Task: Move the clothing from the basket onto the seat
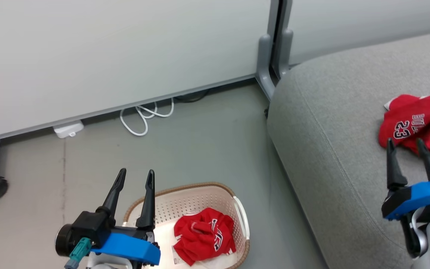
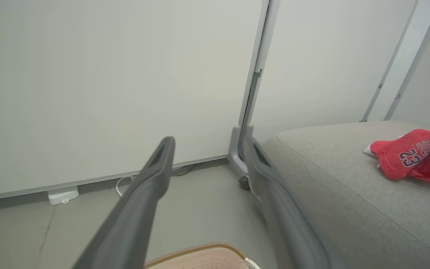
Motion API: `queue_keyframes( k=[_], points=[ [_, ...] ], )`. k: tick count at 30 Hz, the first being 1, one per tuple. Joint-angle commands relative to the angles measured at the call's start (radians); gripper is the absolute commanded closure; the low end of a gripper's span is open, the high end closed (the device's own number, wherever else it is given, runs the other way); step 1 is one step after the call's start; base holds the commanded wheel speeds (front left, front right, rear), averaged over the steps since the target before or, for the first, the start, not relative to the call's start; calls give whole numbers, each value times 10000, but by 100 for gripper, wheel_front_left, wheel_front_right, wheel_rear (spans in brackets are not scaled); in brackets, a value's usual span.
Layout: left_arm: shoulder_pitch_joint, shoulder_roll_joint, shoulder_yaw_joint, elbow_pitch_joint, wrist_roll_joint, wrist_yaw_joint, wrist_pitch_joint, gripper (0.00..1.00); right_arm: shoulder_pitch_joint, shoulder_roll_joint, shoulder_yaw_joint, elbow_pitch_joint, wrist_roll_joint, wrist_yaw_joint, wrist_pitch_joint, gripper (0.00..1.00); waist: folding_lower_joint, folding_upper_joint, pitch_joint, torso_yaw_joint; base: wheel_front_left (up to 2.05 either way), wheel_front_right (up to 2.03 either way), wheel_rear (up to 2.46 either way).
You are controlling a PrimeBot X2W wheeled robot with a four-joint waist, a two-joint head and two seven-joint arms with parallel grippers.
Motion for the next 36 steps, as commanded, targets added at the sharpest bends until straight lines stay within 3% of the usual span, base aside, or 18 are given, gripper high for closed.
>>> queue_keyframes(
  k=[1, 8, 14, 36],
  points=[
    [153, -16, 126, 56, -40, -10, -27, 0, 432, 191, 79, -492, -148, 1, 153, 0, 3, -1, -360, 379, 0, 0, 0],
    [367, -27, 247, 219, -213, -11, -27, 0, 1659, 884, 314, -2184, -385, 1, 688, 0, 3, -1, -696, 1056, 0, 0, 0],
    [427, -28, 599, 594, -214, -11, -27, 0, 2361, 1150, 684, -2864, -382, 1, 961, 0, 3, -1, -829, 1497, 0, 0, 0],
    [325, -29, 1205, 1370, -12, -12, -27, 0, 3199, 1286, 1444, -3274, 117, 1, 974, 0, 3, -1, -1070, 2025, 0, 0, 0]
  ],
)
